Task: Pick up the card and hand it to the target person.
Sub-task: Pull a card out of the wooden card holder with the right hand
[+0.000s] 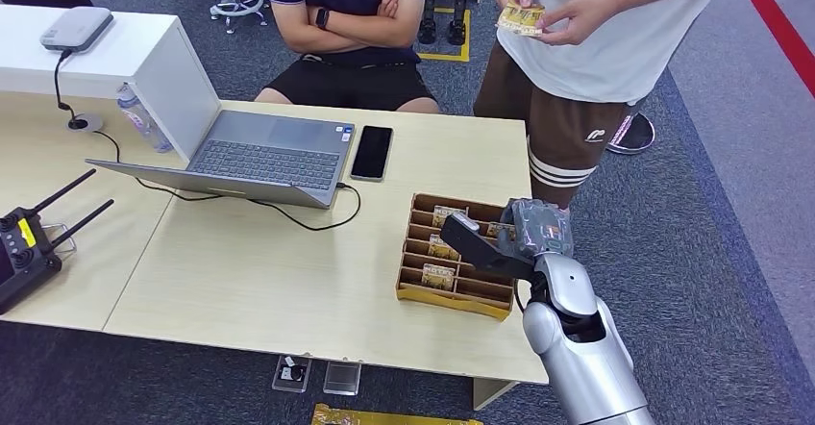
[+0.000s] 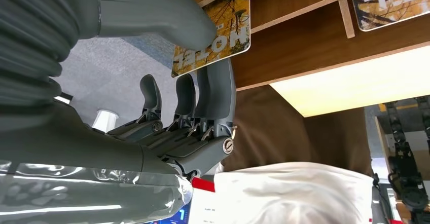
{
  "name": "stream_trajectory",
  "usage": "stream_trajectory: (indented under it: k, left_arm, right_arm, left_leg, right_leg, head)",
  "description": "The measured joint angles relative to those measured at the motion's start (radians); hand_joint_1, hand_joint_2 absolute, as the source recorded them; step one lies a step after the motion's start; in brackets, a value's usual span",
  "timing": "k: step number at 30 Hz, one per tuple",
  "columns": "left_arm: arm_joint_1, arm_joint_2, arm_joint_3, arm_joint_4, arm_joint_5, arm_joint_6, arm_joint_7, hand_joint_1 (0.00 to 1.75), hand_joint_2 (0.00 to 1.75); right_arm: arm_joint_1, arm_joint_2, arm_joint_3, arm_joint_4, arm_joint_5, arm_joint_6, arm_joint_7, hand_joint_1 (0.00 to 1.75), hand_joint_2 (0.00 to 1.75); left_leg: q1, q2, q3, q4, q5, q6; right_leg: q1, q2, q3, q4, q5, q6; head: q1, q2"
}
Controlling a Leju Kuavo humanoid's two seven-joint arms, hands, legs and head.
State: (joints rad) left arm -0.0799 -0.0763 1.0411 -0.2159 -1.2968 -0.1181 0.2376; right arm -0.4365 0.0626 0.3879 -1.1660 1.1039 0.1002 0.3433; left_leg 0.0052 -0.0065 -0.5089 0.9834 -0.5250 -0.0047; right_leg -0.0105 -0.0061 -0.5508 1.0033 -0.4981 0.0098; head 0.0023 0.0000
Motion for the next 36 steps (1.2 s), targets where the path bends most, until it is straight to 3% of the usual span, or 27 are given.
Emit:
stream_trajectory:
  k: [3,7,11,21,36]
  left_arm:
    - [0.0,0.0,-0.002,0.0,-0.001,0.0,0.0,0.0,1.75]
    - [0.0,0.0,-0.007,0.0,0.0,-0.006,0.001,0.0,0.0]
    - [0.0,0.003,-0.008,0.0,0.012,-0.045,-0.002,0.0,1.75]
    - [0.0,0.009,-0.008,0.0,0.026,-0.107,0.001,0.0,1.75]
    - [0.0,0.01,-0.006,0.0,0.043,-0.08,0.008,0.0,1.75]
  right_arm:
    - [0.0,0.0,0.0,0.001,-0.001,0.0,0.0,1.34,1.75]
    - [0.0,0.0,0.0,0.001,-0.001,-0.002,0.0,1.48,1.75]
    - [0.0,0.0,0.0,0.001,-0.003,-0.002,0.001,1.57,1.75]
    - [-0.002,0.0,0.0,0.003,-0.003,-0.002,0.001,1.59,1.75]
    - [0.001,-0.001,0.0,-0.047,-0.03,-0.002,-0.022,1.59,1.75]
  left_leg:
    - [0.0,0.0,0.0,0.0,0.0,0.0]
    - [0.0,0.0,0.0,0.0,0.0,0.0]
    - [0.0,0.0,0.0,0.0,0.0,0.0]
    - [0.0,0.0,0.0,0.0,0.0,0.0]
    - [0.0,0.0,0.0,0.0,0.0,0.0]
  right_leg:
    - [0.0,0.0,0.0,0.0,0.0,0.0]
    - [0.0,0.0,0.0,0.0,0.0,0.0]
    - [0.0,0.0,0.0,0.0,0.0,0.0]
    - [0.0,0.0,0.0,0.0,0.0,0.0]
    - [0.0,0.0,0.0,0.0,0.0,0.0]
  head:
    - [0.0,0.0]
    - [0.0,0.0]
    - [0.0,0.0]
    - [0.0,0.0]
    - [0.0,0.0]
